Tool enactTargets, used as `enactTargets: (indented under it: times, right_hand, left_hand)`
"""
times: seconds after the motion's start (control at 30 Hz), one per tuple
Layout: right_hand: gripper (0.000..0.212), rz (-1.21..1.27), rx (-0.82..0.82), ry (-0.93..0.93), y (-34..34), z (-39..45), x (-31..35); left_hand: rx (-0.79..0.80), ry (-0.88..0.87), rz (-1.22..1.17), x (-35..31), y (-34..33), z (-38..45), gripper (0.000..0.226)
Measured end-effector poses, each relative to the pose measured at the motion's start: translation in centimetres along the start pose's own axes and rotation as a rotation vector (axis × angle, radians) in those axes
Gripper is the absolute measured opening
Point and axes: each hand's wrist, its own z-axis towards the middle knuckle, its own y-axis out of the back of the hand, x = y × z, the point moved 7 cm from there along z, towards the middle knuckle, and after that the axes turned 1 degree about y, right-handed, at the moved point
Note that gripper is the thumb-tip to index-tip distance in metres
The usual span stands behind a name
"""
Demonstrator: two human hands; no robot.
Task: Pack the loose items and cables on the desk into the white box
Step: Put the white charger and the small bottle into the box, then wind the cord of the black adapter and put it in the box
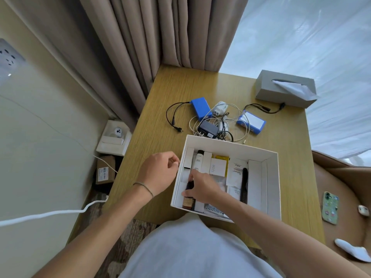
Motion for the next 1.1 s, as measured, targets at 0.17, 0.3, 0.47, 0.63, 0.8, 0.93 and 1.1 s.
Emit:
enactTargets:
  times: [0.17,0.3,0.47,0.63,0.8,0.93,1.1]
  right_hand:
    - [0.027,0.013,-0.152,0.032,4.5,-0.7,0.8]
    - [0.015,0.064,-0.307,0.042,11.1,-1.0,0.9]
    - [0.014,0.156,-0.42,-0.029,17.1,-0.4,-0.9]
    - [0.011,0.212,-0.482,-0.118,20.4,1.3,-3.4]
    - [0.012,0.216,-0.481,-0.211,21.9,2.8,-5.2]
    - [0.012,0.266,-0.49,-0.24,21.9,3.1,-6.4]
    - [0.011,0.339,-0.507,-0.239,21.3,2.4,-7.1]
  left_hand:
    - [0.025,-0.083,-0.037,-2.0,0.0,1.8,0.013]
    - [0.027,-0.139,-0.043,-3.8,0.3,4.5,0.014]
    - [0.05,-0.191,-0.003,-6.5,-0.1,8.6,0.014]
    - [0.112,-0.231,0.049,-8.4,-1.5,13.4,0.016]
    - [0.203,-0.262,0.219,-9.0,-4.4,17.9,0.023]
    - [0.334,-0.348,0.434,-9.5,-8.5,20.0,0.03]
    - [0.482,-0.535,0.717,-10.0,-12.7,21.4,0.034]
